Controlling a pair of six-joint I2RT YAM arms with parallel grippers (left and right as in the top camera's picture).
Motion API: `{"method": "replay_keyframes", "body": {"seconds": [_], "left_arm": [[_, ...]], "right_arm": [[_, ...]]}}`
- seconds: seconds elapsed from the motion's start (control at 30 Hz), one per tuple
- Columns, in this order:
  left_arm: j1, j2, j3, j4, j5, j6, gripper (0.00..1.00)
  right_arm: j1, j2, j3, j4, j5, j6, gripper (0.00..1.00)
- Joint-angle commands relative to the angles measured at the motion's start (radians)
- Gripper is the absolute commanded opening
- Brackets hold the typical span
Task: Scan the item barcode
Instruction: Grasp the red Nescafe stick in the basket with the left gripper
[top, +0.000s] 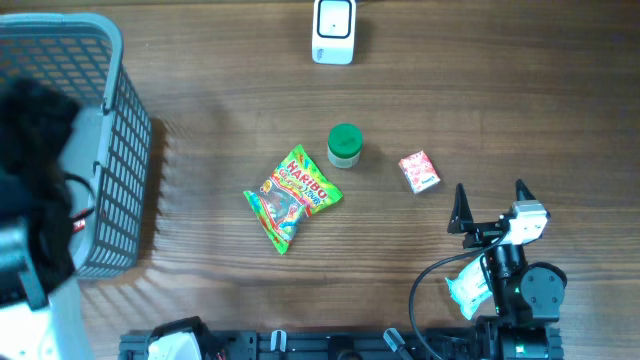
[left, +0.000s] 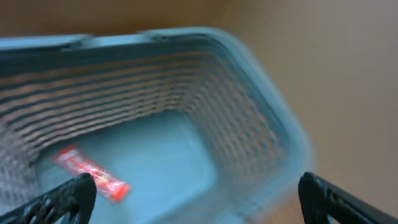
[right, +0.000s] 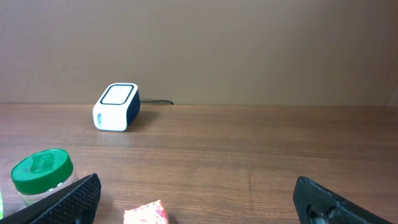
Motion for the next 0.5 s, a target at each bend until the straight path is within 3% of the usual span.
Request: {"method": "replay_keyframes", "body": {"seconds": [0.0,0.1,0.4,0.47], "left_arm": [[0.277,0.154,-0.004,-0.189,0.176,-0.315,1.00],[0.416,0.359,-0.004,-0.291,0.287,-0.381,1.00],[0.439,0.777,-0.029,-0.271,0.294,-0.465,0.99],[0.439,0.796,-0.127,-0.167,0.294,-0.505,0.99]], "right_arm": [[0.001,-0.006,-0.001,0.003,0.007,0.010,1.00],[0.001,-0.006,-0.001,0.003,0.007,0.010,1.00],[0.001,-0.006,-0.001,0.003,0.007,0.010,1.00],[0.001,-0.006,-0.001,0.003,0.007,0.010,1.00]]}}
